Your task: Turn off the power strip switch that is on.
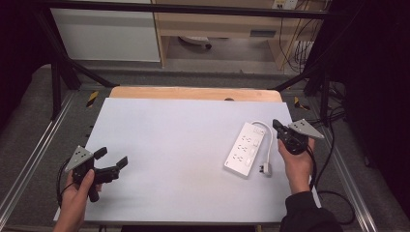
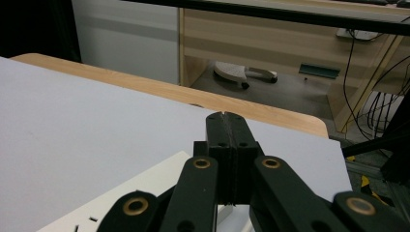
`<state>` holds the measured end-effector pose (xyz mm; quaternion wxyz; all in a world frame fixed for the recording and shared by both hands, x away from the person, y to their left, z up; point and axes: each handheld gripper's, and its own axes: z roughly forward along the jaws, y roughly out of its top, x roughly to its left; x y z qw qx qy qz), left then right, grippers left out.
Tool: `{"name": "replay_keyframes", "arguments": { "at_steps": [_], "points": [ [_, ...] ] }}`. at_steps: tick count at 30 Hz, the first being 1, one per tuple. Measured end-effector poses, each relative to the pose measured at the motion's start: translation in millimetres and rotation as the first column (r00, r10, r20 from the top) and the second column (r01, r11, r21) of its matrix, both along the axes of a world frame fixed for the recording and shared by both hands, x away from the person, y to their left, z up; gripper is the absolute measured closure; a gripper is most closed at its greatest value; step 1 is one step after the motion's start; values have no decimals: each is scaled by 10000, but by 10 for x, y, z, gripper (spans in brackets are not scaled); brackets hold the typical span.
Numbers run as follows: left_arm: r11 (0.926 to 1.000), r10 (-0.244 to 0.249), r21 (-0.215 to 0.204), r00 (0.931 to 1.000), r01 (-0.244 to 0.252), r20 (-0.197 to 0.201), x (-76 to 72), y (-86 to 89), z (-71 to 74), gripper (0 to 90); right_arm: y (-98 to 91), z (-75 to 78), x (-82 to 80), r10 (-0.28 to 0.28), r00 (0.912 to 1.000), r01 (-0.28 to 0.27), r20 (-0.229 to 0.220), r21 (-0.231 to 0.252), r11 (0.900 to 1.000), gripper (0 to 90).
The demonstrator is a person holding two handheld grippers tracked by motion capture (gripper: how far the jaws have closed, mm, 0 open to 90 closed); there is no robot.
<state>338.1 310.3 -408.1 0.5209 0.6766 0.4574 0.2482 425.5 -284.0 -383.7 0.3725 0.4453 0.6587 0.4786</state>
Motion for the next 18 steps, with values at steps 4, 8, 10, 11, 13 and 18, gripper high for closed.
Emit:
{"name": "replay_keyframes", "arguments": {
  "at_steps": [4,8,10,11,13,18],
  "points": [
    [10000,-21,28,10000,21,-40,-2,-1,-3,71,32,-24,46,52,10000,-53,-32,-63,10000,900],
    [10000,8,21,10000,-8,-24,-6,-1,-2,70,61,-40,85,125,9998,-126,-122,-99,9999,900],
    [10000,13,17,10000,-13,-3,-8,4,-2,70,69,-45,98,146,9998,-148,-115,-130,9998,900],
    [10000,13,17,10000,-13,-3,-8,4,-2,70,73,-48,104,157,9998,-159,-109,-141,9998,900],
    [10000,34,17,10000,-34,-2,-9,6,-1,70,76,-54,116,176,9998,-177,-112,-142,9997,900],
    [10000,51,50,10000,-51,27,-10,7,1,70,90,-75,138,285,9993,-288,-230,-107,9995,900]
  ]
}}
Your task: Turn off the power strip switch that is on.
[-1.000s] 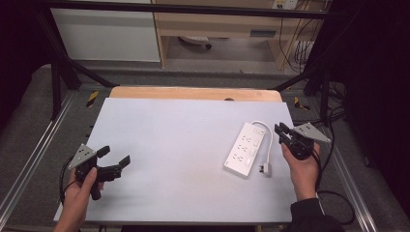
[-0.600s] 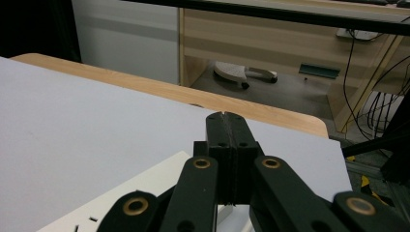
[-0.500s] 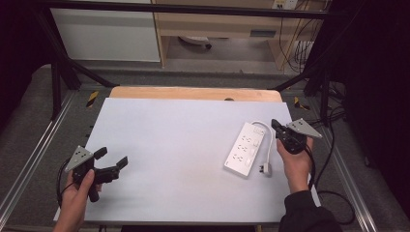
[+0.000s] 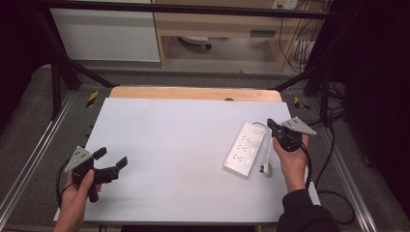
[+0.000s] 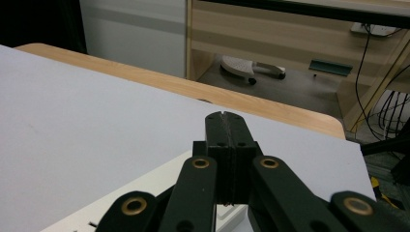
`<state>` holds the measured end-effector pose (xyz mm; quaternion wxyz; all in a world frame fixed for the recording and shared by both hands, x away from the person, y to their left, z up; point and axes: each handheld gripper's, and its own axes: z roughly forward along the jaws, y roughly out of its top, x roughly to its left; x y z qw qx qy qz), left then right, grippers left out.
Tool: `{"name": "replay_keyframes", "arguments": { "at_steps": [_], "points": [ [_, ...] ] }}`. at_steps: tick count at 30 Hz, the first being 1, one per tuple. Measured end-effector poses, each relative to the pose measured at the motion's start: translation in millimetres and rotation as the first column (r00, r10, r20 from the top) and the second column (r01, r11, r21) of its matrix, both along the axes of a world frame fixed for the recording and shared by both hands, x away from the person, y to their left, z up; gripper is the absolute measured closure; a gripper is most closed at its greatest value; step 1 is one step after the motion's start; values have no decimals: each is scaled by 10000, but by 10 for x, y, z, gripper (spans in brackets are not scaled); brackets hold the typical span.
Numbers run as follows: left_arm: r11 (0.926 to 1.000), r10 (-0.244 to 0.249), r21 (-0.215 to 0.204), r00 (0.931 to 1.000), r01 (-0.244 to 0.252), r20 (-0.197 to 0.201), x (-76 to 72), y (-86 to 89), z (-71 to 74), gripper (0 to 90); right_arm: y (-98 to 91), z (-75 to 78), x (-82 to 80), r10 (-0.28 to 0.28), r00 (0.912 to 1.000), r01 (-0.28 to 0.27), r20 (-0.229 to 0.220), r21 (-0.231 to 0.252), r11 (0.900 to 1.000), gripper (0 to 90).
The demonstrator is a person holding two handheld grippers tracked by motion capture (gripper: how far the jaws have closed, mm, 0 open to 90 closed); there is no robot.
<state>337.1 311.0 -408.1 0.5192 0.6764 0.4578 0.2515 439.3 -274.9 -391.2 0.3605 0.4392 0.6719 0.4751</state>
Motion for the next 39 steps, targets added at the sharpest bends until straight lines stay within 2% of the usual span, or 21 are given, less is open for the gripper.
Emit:
{"name": "replay_keyframes", "arguments": {
  "at_steps": [31,39],
  "points": [
    [10000,5,34,10000,-5,-8,-5,2,1,70,69,-162,92,390,9964,-390,-751,17,9992,900],
    [10000,-7,85,10000,8,-18,-4,2,0,70,47,-199,98,386,9950,-374,-922,157,9992,900]
  ]
}}
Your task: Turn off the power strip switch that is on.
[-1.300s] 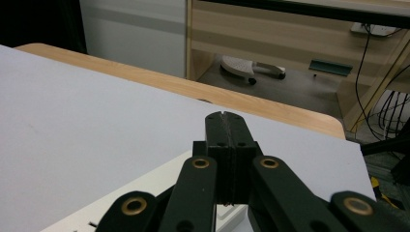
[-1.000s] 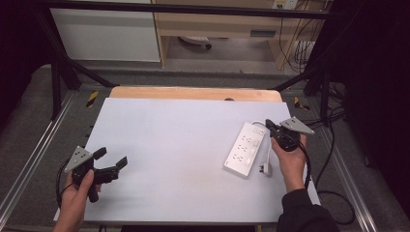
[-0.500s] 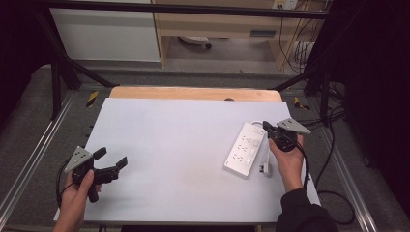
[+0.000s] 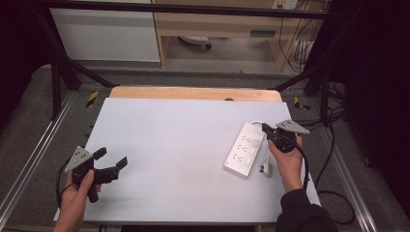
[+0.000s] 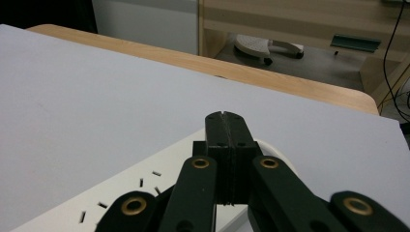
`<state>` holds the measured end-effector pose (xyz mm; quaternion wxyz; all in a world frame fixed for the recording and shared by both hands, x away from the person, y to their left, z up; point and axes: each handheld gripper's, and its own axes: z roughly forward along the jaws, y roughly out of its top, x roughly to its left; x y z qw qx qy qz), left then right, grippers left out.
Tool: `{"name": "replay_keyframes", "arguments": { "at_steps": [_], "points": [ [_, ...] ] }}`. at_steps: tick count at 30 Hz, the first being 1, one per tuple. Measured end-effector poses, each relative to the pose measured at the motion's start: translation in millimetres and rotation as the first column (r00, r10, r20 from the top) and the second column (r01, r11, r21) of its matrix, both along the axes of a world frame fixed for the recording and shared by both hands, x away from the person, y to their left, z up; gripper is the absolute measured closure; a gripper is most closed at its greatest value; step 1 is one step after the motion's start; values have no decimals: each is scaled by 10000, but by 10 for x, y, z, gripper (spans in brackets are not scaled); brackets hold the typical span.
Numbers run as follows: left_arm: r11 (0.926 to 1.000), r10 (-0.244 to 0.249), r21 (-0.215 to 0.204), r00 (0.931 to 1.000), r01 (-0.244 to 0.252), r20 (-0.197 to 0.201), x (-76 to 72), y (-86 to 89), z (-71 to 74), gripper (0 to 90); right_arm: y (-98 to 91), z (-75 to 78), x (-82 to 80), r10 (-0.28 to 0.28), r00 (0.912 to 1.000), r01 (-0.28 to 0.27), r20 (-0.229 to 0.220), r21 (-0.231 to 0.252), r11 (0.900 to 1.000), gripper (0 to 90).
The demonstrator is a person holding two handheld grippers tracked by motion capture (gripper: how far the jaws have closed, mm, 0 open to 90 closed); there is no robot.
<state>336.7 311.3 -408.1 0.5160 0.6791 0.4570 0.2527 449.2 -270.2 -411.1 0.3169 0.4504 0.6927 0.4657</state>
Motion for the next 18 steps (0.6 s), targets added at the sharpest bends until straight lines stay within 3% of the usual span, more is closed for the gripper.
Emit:
{"name": "replay_keyframes", "arguments": {
  "at_steps": [18],
  "points": [
    [10000,-42,14,10000,42,-38,-3,-3,-2,70,-33,-106,17,-12,9989,10,-477,-47,10000,900]
  ]
}}
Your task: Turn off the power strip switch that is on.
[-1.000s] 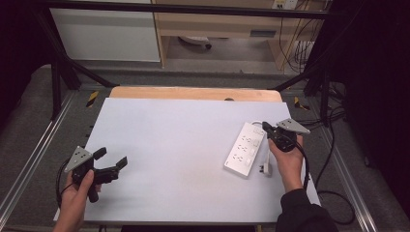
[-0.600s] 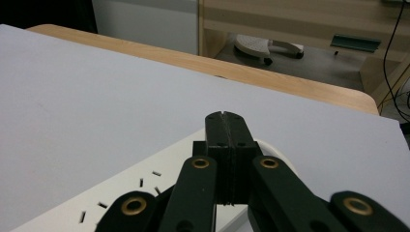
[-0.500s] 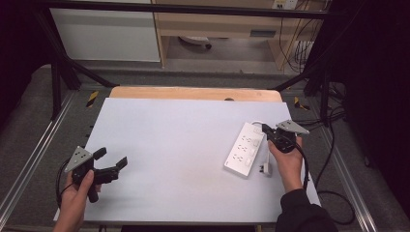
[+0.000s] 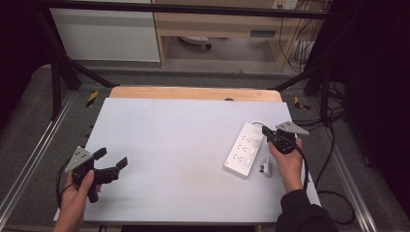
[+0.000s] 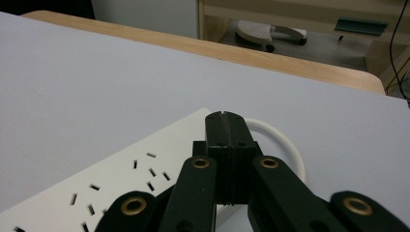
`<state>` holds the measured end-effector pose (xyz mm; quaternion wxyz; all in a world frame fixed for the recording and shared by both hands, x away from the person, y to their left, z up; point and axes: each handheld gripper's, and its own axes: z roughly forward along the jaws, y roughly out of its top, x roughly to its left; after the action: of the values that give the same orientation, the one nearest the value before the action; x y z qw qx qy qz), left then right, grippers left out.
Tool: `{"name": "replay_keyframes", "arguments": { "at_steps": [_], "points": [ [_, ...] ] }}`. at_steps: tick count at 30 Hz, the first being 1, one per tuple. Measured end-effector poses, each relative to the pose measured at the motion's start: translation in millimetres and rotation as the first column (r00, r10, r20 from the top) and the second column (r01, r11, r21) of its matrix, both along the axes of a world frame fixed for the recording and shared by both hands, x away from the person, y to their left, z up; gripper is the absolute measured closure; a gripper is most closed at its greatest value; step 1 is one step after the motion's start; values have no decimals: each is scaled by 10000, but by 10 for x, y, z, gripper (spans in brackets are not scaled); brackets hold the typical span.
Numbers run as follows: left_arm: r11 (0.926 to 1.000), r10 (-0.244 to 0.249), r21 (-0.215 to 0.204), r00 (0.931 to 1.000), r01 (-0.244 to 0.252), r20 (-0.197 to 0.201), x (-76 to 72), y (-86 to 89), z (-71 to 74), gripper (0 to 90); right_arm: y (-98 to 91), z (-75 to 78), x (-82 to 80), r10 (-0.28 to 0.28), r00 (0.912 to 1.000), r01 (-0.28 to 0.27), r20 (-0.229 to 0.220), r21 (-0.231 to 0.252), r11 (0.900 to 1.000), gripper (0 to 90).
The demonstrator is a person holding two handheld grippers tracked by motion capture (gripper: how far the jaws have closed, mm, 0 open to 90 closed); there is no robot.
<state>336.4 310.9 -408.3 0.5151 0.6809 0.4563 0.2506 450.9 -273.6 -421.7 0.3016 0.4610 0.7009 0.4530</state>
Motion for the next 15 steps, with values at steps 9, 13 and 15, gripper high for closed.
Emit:
{"name": "replay_keyframes", "arguments": {
  "at_steps": [9,13,15],
  "points": [
    [10000,4,8,10000,-4,17,-5,-2,3,70,22,-64,-12,145,9993,-147,-359,-43,9999,900],
    [10000,-11,32,10000,10,70,-9,-1,8,70,49,-104,-40,313,9983,-322,-502,-184,9993,900],
    [10000,-19,31,10000,19,69,-10,-1,8,70,62,-121,-52,380,9974,-391,-617,-167,9991,900]
  ]
}}
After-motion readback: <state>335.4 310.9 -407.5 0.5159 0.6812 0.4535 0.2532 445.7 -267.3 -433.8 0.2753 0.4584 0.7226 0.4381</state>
